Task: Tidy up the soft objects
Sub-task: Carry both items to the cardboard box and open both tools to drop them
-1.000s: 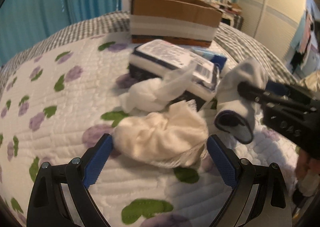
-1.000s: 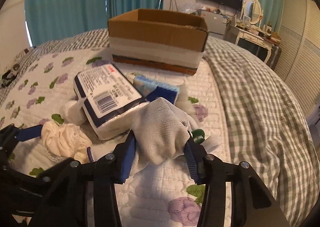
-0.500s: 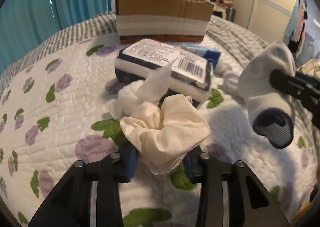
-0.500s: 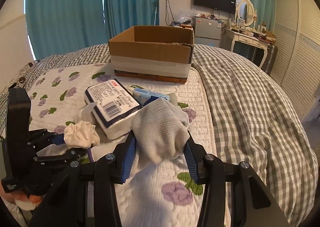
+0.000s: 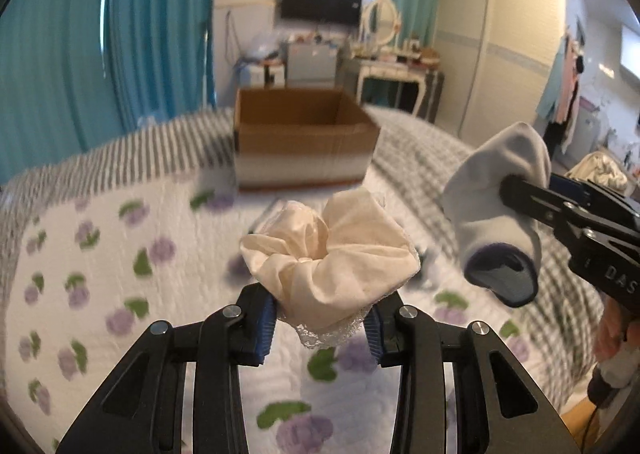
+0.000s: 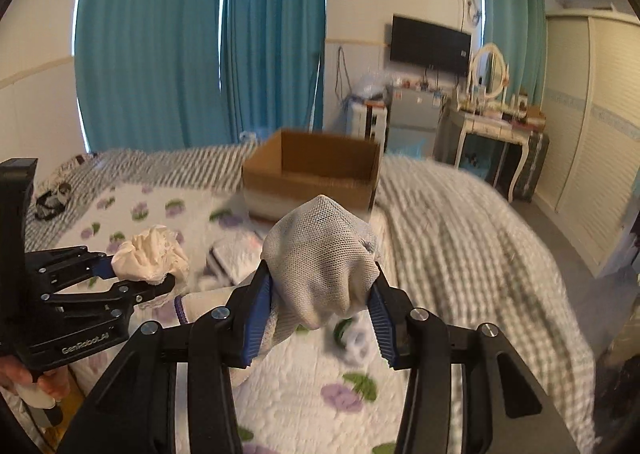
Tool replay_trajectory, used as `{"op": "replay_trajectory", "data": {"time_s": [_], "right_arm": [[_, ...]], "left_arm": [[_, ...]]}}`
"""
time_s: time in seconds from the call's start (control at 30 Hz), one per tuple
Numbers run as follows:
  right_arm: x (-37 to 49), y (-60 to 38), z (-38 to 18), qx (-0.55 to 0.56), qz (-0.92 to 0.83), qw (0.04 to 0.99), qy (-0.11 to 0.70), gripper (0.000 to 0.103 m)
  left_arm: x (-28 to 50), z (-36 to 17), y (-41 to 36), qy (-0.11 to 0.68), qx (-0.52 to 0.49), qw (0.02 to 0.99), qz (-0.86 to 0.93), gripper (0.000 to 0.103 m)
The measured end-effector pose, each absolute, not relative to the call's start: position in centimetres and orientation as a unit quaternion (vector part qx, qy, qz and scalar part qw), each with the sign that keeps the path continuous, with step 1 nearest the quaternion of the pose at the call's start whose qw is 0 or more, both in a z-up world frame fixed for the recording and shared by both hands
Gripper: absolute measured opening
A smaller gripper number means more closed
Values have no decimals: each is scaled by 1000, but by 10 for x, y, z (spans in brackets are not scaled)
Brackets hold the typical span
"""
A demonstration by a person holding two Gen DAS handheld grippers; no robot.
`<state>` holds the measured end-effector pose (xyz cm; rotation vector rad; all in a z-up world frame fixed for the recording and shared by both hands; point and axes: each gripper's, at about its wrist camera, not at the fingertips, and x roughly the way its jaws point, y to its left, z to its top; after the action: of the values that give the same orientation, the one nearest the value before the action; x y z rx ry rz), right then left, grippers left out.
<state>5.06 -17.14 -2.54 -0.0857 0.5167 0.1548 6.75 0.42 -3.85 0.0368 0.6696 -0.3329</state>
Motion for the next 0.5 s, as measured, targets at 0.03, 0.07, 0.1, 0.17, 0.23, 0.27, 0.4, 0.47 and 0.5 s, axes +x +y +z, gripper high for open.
{"op": "replay_trajectory", "data": {"time_s": [0.03,0.07,0.1,0.17,0.23,0.27,0.4,0.47,0.5], "right_arm": [[53,-172,-16,-45,76,965,248,45],[55,-172,-9,-48,76,966,242,45],[59,-172,1,-51,75,968,234,45],[70,-173,17,-56,76,971,221,45],[83,-174,27,-60,77,972,216,45],[91,-174,32,-63,77,972,213,45],[134,-175,43,-78,75,972,208,45],[158,-176,44,-77,76,972,210,45],[175,-177,44,-76,75,972,211,45]], "left_arm": [[70,-31,3,321,19,932,-165,36],[72,-25,2,316,19,934,-165,36],[76,-17,0,309,20,936,-165,36],[90,-2,-3,297,21,940,-165,36],[101,7,-5,289,21,943,-163,36],[108,11,-5,285,20,944,-162,36],[148,24,-5,268,12,949,-165,38],[175,26,-4,272,2,948,-165,38],[188,27,-4,272,1,949,-161,38]]}}
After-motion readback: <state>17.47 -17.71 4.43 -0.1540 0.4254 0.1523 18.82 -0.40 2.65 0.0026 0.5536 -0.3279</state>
